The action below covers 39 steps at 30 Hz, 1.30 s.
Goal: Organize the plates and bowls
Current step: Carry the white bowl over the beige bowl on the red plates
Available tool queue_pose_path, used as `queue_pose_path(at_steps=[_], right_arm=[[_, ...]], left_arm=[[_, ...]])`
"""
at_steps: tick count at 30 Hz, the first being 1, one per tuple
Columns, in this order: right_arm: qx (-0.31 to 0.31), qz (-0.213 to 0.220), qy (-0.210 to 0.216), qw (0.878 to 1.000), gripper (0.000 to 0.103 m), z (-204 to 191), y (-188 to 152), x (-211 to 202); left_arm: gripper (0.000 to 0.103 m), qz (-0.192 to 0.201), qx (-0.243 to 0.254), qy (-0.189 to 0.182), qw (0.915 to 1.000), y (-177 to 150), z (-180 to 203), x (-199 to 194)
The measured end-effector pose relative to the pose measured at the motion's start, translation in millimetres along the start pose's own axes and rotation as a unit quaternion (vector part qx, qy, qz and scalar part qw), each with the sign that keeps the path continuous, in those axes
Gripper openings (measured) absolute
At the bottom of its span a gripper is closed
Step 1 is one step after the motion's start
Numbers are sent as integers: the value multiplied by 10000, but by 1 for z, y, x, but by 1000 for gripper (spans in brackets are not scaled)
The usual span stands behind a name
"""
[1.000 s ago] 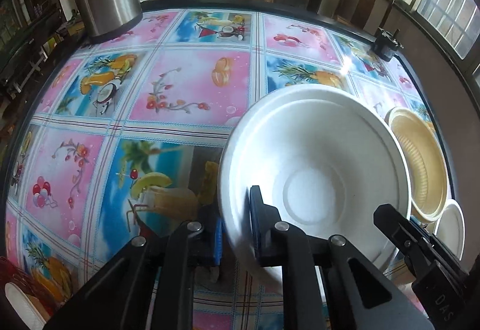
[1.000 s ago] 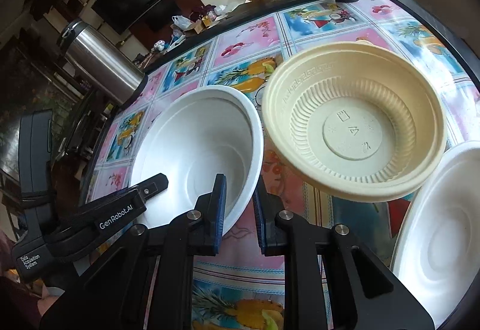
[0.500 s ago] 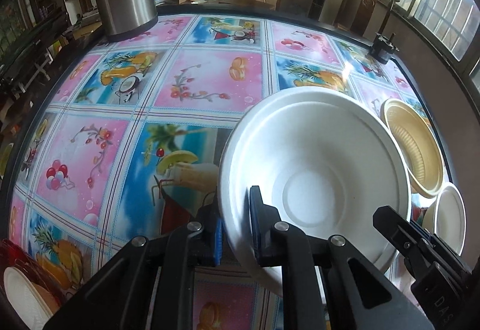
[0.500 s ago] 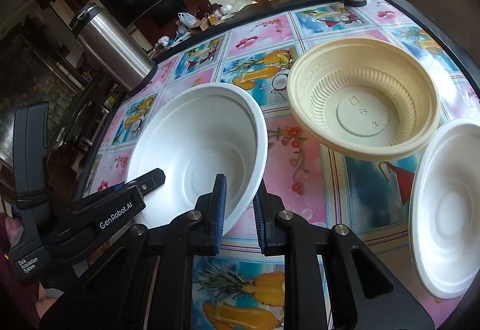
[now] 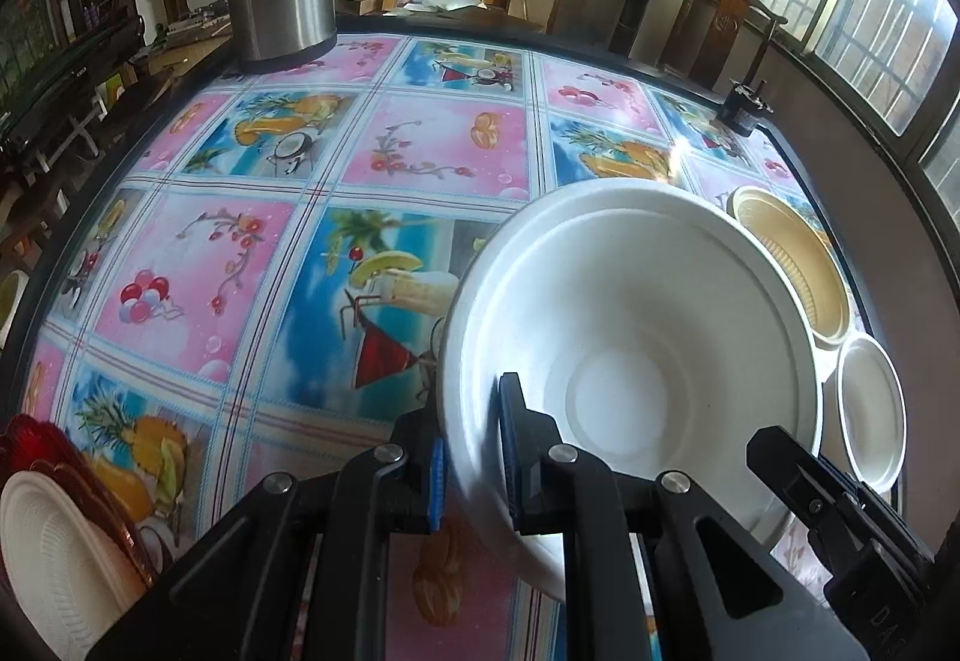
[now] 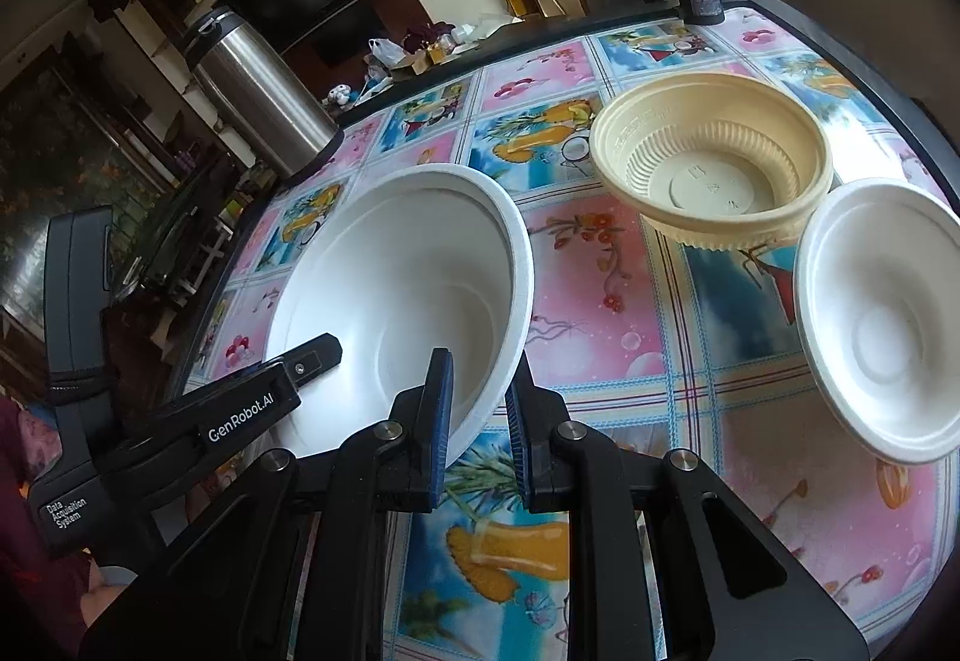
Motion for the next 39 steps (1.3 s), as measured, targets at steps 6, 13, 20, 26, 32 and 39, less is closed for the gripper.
queue_pose_path(at_steps=[6, 13, 20, 26, 32, 39], right_arm=[[-62, 4, -2, 10000, 17, -7, -11, -9], [-65, 34, 23, 10000, 17, -13, -23, -25], [-107, 75, 30, 9999, 17, -20, -33, -40], [-144, 130, 52, 9998, 17, -26, -39, -51], [-243, 156, 70, 9996, 17, -37, -44, -60], [-291, 149, 144, 9994, 17, -50, -50, -65]], left_arm=[[14, 7, -33, 43, 10000, -12, -3, -14], [14, -4, -102, -2, 9999, -27, -6, -28], [14, 58, -152, -42, 9999, -38, -9, -44], [14, 141, -158, -71, 9998, -44, -12, -58], [14, 229, -201, -41, 9995, -45, -18, -71], [14, 233, -245, 38, 9994, -50, -27, -80]])
Point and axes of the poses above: each gripper's, at about its wrist camera, not at the fingertips, and x roughly the way its jaws point, z to its right, y to its top, the point moved 6 cm from there along x, roughly the way its jaws point, and after that the axes turned 7 degrees about x, right-handed, at the moved point
